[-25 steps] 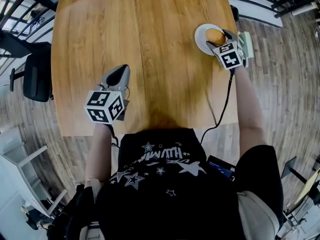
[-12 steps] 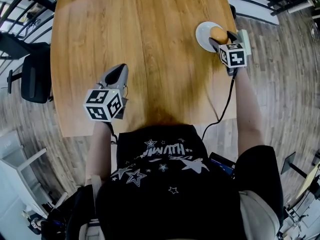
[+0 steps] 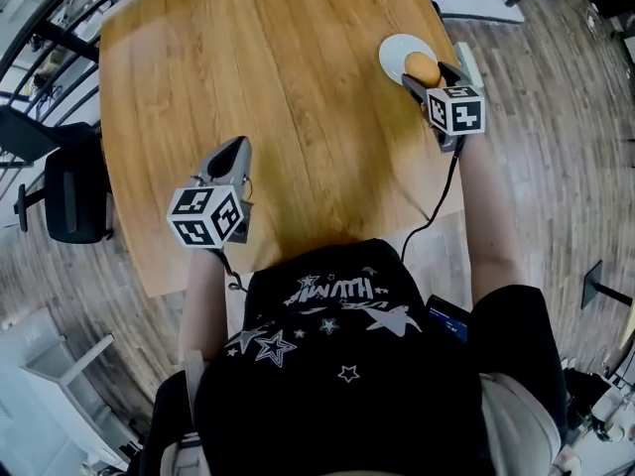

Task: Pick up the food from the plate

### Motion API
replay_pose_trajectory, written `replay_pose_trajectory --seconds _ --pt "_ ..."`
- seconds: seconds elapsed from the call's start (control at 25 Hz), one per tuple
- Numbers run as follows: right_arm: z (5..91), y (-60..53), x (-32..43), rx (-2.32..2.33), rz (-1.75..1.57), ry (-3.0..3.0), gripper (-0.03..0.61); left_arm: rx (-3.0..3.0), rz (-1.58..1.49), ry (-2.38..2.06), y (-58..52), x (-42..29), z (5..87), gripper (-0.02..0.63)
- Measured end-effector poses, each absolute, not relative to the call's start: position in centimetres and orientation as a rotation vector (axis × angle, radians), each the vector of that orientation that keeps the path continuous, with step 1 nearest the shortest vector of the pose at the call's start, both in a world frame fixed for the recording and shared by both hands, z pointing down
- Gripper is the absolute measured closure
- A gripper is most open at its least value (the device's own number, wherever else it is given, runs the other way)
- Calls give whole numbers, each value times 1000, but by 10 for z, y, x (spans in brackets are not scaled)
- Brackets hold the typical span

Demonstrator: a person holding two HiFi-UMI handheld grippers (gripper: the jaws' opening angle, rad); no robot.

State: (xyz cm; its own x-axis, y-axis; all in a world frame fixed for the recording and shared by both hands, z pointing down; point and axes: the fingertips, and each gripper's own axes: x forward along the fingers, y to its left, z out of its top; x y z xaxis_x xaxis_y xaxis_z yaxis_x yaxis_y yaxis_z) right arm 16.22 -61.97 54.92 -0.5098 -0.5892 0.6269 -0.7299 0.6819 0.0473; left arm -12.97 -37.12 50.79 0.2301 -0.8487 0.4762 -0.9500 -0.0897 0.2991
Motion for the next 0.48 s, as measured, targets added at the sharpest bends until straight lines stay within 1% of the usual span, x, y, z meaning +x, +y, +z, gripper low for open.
replay_pose_trajectory --seconds 0.48 --pt "515 -549 132 1121 418 -2353 198 2060 233 -1594 -339 -158 492 612"
